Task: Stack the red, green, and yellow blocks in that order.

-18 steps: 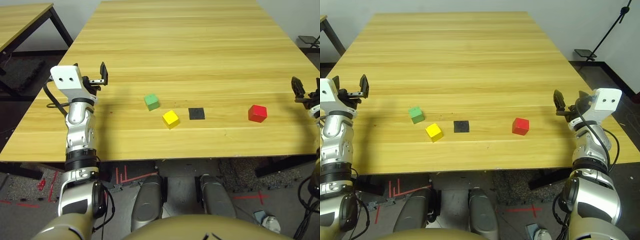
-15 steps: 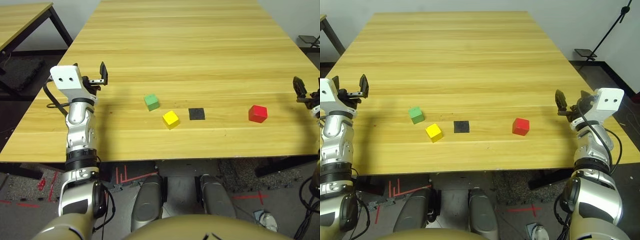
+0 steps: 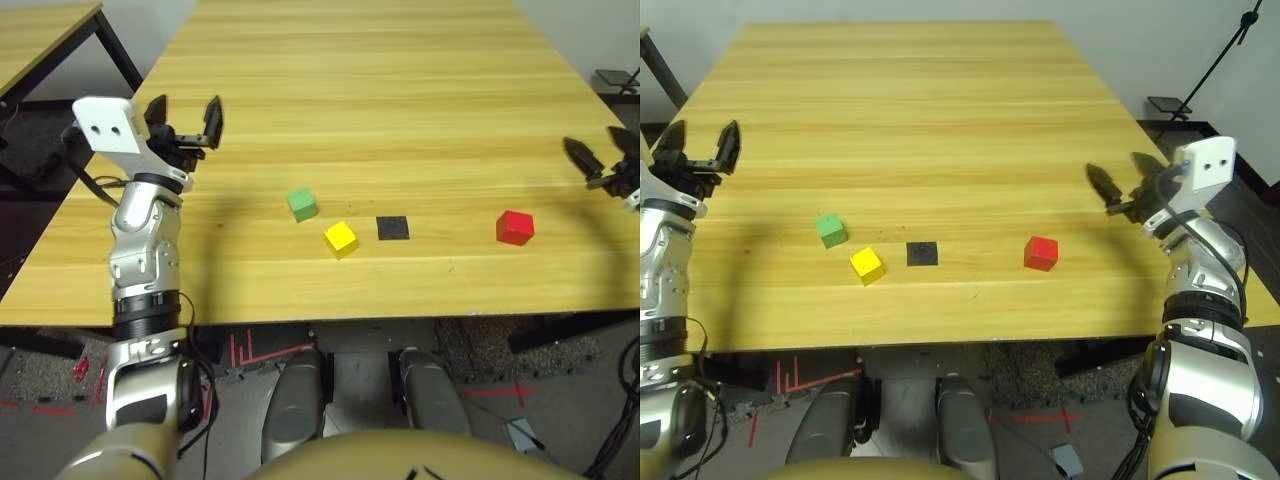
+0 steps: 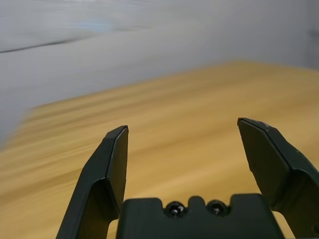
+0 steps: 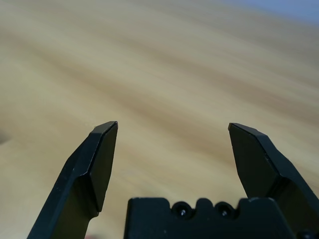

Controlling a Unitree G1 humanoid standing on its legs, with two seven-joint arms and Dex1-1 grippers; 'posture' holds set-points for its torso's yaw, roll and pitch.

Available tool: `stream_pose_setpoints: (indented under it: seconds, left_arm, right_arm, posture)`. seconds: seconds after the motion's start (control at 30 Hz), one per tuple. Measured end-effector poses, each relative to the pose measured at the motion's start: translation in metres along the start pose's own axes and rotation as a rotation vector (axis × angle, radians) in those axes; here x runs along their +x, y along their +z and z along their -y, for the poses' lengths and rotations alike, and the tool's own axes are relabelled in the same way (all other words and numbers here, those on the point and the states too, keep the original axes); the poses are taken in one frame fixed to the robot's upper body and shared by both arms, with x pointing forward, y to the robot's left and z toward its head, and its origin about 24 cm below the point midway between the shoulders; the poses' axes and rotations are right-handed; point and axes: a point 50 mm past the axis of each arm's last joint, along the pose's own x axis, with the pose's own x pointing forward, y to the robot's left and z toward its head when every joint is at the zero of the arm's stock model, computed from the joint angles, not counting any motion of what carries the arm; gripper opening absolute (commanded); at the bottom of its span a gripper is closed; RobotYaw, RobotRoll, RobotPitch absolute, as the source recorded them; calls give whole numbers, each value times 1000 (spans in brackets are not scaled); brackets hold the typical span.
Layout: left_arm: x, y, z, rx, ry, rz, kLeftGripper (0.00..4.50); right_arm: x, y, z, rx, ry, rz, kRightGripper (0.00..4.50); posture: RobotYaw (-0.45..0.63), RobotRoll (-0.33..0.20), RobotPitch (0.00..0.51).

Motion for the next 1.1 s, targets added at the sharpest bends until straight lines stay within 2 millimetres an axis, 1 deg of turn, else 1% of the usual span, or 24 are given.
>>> stream_pose_setpoints:
  seconds: [0.07, 0.17, 0.27, 0.4, 0.5, 0.6, 0.77, 0.93, 1.07, 1.1]
  left_arm:
    - [-1, 2, 9, -2, -116, -51, 4470]
    - [-5, -4, 24, 0, -284, -152, 4470]
    - [-4, -8, 37, -10, -392, -193, 4470]
    - [-3, -10, 49, -20, -475, -235, 4470]
    - [-3, -14, 58, -8, -549, -277, 4470]
    - [-4, -17, 64, 22, -603, -320, 4470]
    - [-4, -19, 67, 37, -636, -340, 4470]
    - [-4, -17, 72, 48, -654, -342, 4470]
    - [-6, -16, 75, 47, -659, -346, 4470]
    - [-6, -17, 75, 45, -659, -349, 4496]
  right_arm:
    - [-2, 0, -11, -10, 150, -88, 4500]
    - [-10, -5, -23, -12, 319, -237, 4500]
    - [-13, -7, -28, -14, 397, -319, 4500]
    - [-15, -10, -27, -59, 432, -413, 4500]
    - [-13, -11, -25, -85, 433, -436, 4500]
    - [-6, -7, -21, -127, 430, -438, 4500]
    - [-5, -7, -16, -162, 417, -458, 4500]
    - [-6, -16, -17, -160, 436, -512, 4500]
    - [-1, -29, -22, -164, 463, -542, 4500]
    - [0, -31, -22, -165, 464, -549, 4314]
  posture:
    - [93, -135, 86]
    - [105, -138, 91]
    - [117, -145, 92]
    - [135, -152, 91]
    - [141, -153, 83]
    - [145, -155, 76]
    - [156, -154, 72]
    - [170, -153, 77]
    - [190, -151, 83]
    - [197, -149, 83]
